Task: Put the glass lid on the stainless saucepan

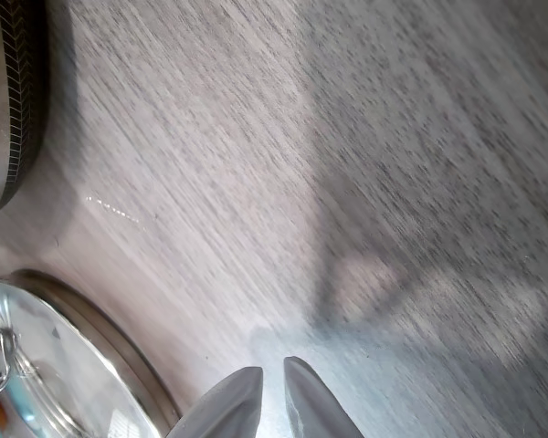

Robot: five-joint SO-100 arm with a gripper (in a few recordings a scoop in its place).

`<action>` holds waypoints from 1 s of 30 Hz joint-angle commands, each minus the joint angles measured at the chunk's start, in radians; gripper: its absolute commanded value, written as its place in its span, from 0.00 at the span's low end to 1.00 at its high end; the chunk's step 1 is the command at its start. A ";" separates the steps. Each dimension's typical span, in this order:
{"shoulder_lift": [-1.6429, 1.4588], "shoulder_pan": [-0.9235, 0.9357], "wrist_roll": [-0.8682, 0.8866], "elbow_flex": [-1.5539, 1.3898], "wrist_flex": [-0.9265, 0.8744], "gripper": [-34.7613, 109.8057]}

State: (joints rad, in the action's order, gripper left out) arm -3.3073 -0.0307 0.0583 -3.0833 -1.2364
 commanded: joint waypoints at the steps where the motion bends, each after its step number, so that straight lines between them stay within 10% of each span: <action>1: -0.029 0.006 -0.002 -0.009 -0.005 0.24; 30: -0.029 -0.092 -0.012 -0.009 0.015 0.24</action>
State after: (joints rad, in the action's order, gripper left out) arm -3.3073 -0.1012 0.0491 -3.0833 -1.2379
